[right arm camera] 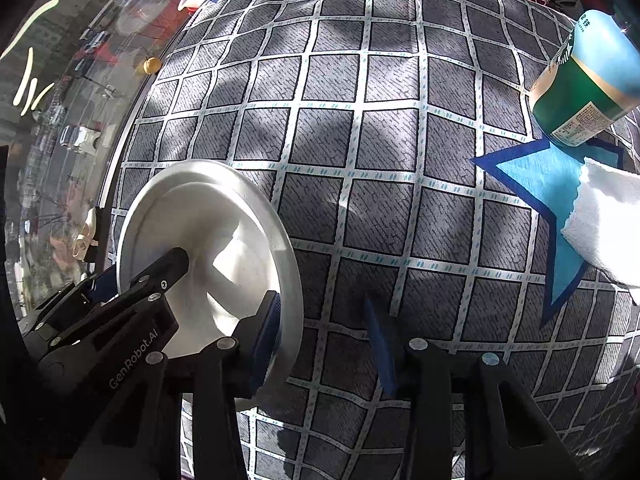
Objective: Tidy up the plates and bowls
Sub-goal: 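Move both grippers to a third white paper bowl and close on its rim, then lift the third bowl with both grippers and carry it to the bowl stack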
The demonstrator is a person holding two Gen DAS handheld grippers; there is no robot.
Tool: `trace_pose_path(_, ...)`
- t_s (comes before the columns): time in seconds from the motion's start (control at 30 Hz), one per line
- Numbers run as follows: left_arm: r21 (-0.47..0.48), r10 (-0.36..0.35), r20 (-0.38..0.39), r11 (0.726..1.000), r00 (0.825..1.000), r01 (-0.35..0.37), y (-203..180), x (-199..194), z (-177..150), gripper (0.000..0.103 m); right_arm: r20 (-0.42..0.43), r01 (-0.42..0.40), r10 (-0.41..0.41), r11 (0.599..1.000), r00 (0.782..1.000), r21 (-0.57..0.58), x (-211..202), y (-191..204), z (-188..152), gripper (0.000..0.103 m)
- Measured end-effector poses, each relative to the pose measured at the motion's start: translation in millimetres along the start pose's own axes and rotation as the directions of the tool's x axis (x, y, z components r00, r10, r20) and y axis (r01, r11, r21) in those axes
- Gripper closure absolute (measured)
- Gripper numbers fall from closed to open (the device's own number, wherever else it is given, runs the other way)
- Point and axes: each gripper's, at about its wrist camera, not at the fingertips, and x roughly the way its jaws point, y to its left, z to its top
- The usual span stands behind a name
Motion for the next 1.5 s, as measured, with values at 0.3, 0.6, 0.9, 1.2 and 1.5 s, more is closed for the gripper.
trace_pose_path(0.3, 0.091, 0.029, -0.012, 0.995, 1.000, -0.028, -20.1, -9.7, -33.7, 0.071, -0.047, -0.012, 0.012, 1.000, 0.999, -0.010, -3.2, -1.0, -31.0, 0.088)
trace_pose_path(0.6, 0.127, 0.003, -0.070, 0.992, 0.998, 0.006, -49.3, -19.1, -129.2, 0.071, -0.123, 0.006, -0.005, 1.000, 0.992, 0.005, -7.8, -24.5, -115.0, 0.087)
trace_pose_path(0.9, 0.209, -0.007, -0.131, 0.977, 0.991, 0.035, -78.5, -30.1, -219.3, 0.069, -0.191, 0.005, 0.010, 0.997, 0.982, 0.081, -16.4, -54.1, -208.3, 0.086)
trace_pose_path(1.2, 0.210, -0.013, -0.190, 0.976, 0.982, 0.053, -79.0, -33.3, -265.4, 0.067, -0.239, 0.009, 0.013, 0.996, 0.971, 0.091, -18.7, -57.9, -259.1, 0.086)
trace_pose_path(1.5, 0.221, 0.000, -0.203, 0.974, 0.979, 0.046, -92.7, -58.3, -328.5, 0.067, -0.240, -0.007, 0.039, 0.991, 0.970, 0.131, -24.6, -58.6, -284.5, 0.086)
